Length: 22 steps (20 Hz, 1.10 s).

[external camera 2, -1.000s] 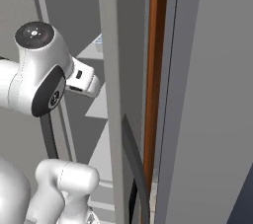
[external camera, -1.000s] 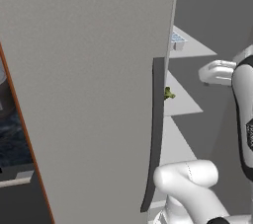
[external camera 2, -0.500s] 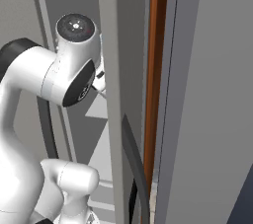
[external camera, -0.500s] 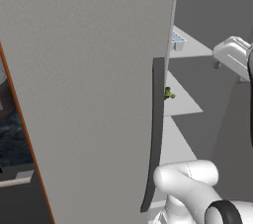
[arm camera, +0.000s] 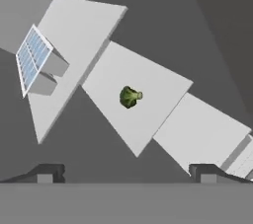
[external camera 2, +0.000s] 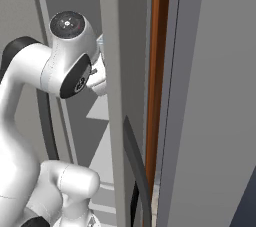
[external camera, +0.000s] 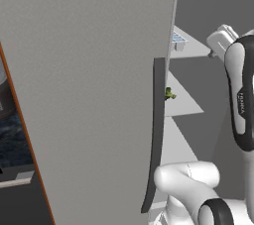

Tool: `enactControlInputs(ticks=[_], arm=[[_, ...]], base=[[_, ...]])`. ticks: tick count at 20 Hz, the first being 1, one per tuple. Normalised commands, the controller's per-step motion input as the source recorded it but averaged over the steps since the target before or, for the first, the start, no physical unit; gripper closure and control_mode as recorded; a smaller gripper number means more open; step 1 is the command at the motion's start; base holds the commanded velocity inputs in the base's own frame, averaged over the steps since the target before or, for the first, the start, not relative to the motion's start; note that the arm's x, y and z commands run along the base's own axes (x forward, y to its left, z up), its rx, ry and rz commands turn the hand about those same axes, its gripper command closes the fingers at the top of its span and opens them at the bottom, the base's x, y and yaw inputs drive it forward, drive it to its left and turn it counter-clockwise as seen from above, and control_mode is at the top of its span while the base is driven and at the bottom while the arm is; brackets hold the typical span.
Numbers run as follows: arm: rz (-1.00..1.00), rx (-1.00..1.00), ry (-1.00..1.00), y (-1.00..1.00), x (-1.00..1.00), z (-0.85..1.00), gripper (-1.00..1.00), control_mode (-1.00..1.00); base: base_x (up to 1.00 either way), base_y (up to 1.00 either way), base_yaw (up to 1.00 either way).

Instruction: Open the freezer door, pick up the ice cube tray from the freezer, and place it on the dining counter.

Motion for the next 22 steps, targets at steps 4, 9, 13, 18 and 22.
enactControlInputs(ticks=[4,9,13,18,22], arm=[[-0.12,0.19,0.00,0.00,0.48,0.14,-1.00,-1.00],[-0.02,0.19,0.01,0.06,0.61,0.05,-1.00,-1.00],[0.00,0.14,0.05,0.12,0.72,0.02,-1.00,-1.00],[0.00,0.09,0.06,0.11,0.70,0.06,-1.00,-1.00],[0.00,0.05,0.07,0.00,0.69,0.06,-1.00,-1.00]], base=[[0.00,0.00,0.00],[0.00,0.00,0.00],[0.00,0.00,0.00],[0.00,0.00,0.00],[0.00,0.00,0.00]])
